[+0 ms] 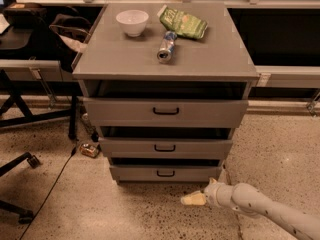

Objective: Open bottom drawer

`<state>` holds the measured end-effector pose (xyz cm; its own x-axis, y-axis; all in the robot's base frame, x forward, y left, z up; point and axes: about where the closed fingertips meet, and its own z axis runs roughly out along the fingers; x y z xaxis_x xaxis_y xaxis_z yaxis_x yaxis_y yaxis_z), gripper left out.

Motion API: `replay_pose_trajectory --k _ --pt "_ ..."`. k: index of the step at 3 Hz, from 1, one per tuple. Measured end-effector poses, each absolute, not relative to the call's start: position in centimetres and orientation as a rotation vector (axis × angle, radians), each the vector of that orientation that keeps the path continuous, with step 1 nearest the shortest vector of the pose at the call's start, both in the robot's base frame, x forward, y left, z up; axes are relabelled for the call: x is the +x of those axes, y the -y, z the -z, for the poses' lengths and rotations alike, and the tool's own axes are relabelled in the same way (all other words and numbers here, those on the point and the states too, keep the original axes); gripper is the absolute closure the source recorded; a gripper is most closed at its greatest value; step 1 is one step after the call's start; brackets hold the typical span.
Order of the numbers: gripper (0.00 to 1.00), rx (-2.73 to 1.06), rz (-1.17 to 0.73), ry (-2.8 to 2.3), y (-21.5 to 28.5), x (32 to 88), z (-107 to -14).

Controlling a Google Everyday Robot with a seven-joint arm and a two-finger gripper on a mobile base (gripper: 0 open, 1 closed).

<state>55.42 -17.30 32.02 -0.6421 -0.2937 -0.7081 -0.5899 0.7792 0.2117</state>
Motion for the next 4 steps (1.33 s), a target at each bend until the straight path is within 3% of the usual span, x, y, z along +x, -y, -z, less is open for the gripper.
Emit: replay_pose_trajectory --k 2,3,4 --pt "0.00 -0.689 -0.612 -2.245 16.6 59.2 -29.4" --pt "0.00 -0.729 -0.636 -2.219 14.7 64.5 -28.3" --pt "0.00 -0.728 -0.625 -2.229 14.2 64.1 -27.6"
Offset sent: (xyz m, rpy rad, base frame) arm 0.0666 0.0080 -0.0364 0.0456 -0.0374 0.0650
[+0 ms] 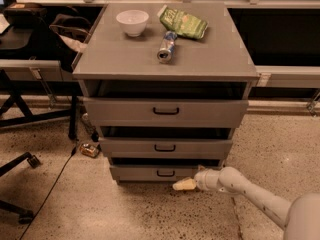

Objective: Open bottom drawer

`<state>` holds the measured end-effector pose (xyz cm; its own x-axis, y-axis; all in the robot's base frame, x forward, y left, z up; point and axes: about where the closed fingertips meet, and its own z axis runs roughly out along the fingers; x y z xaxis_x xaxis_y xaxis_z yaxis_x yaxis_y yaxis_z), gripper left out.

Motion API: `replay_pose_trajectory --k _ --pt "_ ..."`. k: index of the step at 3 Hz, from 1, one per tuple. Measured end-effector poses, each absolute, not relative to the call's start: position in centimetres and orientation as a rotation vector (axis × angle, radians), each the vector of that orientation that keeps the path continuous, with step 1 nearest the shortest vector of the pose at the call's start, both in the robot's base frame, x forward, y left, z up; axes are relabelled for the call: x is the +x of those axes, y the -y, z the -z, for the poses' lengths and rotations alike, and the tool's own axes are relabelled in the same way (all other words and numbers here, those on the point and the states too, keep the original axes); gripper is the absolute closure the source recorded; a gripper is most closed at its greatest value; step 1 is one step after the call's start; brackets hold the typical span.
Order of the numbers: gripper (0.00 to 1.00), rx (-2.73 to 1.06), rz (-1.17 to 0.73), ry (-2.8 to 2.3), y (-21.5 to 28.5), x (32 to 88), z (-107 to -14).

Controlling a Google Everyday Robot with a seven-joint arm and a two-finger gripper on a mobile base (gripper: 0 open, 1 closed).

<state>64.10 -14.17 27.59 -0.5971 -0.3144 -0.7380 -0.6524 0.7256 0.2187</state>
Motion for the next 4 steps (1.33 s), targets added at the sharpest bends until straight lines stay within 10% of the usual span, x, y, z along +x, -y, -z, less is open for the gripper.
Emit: replay_pose_trajectory --k 4 --pt "0.00 -0.712 -0.599 -2.234 10.8 70.6 -23.0"
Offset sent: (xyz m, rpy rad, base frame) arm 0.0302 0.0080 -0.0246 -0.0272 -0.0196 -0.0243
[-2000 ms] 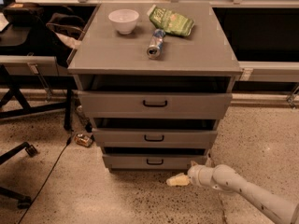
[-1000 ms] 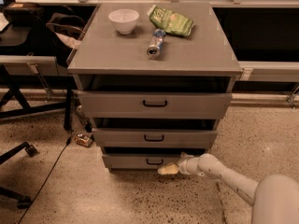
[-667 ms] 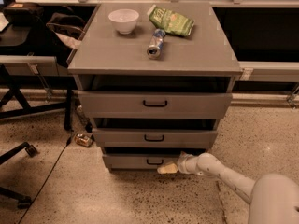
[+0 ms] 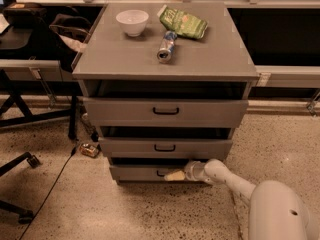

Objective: Open bottom drawer

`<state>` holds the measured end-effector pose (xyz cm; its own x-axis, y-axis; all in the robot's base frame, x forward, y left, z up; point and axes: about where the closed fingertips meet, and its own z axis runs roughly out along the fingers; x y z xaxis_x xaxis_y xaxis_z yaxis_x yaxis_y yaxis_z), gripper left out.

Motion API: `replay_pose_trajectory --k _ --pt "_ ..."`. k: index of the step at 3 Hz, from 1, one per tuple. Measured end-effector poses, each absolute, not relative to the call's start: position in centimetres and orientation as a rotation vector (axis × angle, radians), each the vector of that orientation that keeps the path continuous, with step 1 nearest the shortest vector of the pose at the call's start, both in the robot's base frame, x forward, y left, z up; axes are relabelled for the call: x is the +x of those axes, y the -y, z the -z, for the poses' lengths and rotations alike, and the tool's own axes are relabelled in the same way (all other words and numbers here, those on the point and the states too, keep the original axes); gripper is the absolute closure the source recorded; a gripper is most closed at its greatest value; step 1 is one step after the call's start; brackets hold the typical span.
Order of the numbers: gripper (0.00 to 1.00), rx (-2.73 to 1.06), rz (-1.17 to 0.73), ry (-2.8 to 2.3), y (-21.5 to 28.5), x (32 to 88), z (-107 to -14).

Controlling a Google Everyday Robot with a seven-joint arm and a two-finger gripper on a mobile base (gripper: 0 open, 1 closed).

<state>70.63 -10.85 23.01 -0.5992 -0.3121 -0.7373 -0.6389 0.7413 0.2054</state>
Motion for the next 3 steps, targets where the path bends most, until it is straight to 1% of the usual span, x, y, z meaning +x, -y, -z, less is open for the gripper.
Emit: replay_pose_trajectory --k 1,2,3 --pt "0.00 -0.712 -0.599 -2.234 10.84 70.63 -23.01" --pt "0.19 -0.712 -0.599 -2.234 10.84 70.63 -23.01" --pt "0.42 -0.712 -0.599 -2.234 10.84 70.63 -23.01"
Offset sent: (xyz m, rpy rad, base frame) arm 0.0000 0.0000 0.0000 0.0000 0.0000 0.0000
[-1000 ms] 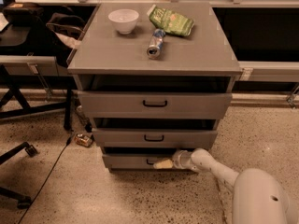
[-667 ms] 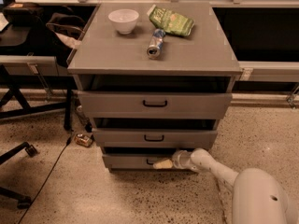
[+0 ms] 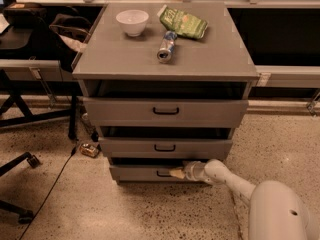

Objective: Open bottom drawer

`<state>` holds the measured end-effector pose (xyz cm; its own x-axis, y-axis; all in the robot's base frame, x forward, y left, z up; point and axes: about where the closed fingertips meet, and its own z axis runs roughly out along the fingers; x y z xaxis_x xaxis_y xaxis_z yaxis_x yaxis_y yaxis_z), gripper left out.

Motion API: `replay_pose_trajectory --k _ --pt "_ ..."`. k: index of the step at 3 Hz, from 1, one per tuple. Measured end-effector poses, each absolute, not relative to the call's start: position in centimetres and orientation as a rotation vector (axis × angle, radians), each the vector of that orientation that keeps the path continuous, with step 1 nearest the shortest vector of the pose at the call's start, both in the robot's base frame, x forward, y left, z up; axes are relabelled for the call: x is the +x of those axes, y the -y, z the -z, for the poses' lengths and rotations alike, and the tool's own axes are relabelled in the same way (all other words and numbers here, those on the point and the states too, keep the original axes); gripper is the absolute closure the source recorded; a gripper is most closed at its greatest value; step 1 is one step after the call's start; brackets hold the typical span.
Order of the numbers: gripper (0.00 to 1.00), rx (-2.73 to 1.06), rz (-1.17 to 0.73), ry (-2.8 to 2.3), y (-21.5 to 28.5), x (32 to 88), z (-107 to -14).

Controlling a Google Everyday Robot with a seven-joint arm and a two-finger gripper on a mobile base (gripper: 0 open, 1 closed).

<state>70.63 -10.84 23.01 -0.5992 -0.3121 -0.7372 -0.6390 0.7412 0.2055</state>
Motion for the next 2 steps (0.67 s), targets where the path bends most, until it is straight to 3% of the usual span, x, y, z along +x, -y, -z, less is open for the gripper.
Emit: replay_pose_trajectory --k 2 --pt "0.89 -0.712 -0.599 -2.234 10.83 70.63 -23.00"
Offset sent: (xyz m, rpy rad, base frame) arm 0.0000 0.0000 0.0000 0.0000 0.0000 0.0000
